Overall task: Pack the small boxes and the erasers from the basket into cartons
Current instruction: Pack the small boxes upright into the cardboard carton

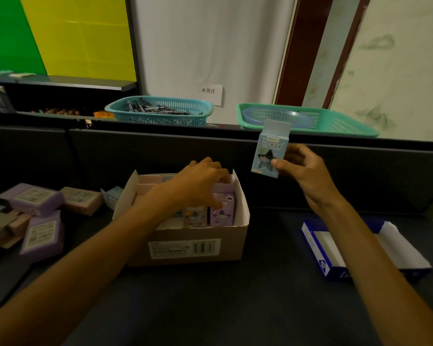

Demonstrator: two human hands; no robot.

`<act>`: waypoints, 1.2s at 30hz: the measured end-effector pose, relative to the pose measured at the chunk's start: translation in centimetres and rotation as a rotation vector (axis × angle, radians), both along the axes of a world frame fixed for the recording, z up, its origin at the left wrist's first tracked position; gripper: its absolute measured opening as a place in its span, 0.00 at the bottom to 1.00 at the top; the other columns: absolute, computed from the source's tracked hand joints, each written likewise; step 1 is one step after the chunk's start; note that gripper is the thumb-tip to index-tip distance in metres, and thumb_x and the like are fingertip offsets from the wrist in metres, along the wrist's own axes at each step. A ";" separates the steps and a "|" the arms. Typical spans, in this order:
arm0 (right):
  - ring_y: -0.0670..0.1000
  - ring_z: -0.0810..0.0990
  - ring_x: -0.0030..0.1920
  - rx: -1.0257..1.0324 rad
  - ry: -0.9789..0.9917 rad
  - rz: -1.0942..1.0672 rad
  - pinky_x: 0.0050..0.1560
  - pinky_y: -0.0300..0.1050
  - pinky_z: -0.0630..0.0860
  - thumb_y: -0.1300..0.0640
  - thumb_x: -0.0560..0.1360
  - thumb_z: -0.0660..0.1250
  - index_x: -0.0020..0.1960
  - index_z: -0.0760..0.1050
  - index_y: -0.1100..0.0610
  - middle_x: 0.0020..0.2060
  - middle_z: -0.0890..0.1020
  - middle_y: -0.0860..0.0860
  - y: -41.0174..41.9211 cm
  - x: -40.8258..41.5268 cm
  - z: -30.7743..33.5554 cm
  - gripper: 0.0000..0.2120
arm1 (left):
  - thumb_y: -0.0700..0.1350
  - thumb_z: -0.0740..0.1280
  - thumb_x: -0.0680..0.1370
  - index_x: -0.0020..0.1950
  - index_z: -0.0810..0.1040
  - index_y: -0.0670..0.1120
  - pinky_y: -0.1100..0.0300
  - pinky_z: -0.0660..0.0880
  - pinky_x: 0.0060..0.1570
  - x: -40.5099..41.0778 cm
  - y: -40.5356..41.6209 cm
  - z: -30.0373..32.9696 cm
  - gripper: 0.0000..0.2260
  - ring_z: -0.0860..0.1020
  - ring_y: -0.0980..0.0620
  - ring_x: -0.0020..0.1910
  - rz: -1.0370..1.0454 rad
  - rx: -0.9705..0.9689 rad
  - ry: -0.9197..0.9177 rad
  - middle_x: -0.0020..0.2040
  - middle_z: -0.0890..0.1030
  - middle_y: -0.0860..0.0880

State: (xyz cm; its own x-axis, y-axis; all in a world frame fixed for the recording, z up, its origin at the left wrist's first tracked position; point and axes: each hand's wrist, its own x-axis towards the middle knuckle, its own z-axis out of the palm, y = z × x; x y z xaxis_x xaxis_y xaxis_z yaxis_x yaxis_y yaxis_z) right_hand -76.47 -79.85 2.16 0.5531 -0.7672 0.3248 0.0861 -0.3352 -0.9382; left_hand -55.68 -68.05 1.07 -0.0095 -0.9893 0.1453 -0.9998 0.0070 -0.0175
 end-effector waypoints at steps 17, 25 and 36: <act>0.47 0.82 0.51 -0.155 0.065 0.238 0.48 0.38 0.79 0.58 0.72 0.72 0.57 0.74 0.54 0.51 0.83 0.50 5.8 7.8 3.0 0.15 | 0.54 0.69 0.73 0.71 0.62 0.54 0.52 0.69 0.58 7.0 11.1 4.1 0.29 0.68 0.48 0.65 0.448 -0.046 -0.013 0.67 0.69 0.49; 0.46 0.81 0.52 -0.293 0.327 0.279 0.42 0.40 0.80 0.60 0.69 0.75 0.59 0.72 0.57 0.53 0.81 0.48 7.9 11.5 2.1 0.21 | 0.55 0.68 0.74 0.72 0.60 0.54 0.50 0.68 0.60 10.3 14.1 3.9 0.30 0.66 0.48 0.67 0.476 -0.032 -0.056 0.69 0.67 0.49; 0.47 0.82 0.50 -0.532 0.632 0.225 0.45 0.39 0.81 0.59 0.70 0.74 0.58 0.72 0.54 0.56 0.81 0.52 9.4 12.8 1.3 0.20 | 0.55 0.69 0.73 0.73 0.58 0.54 0.51 0.69 0.59 12.4 14.5 2.1 0.32 0.65 0.48 0.67 0.433 0.012 0.006 0.68 0.67 0.49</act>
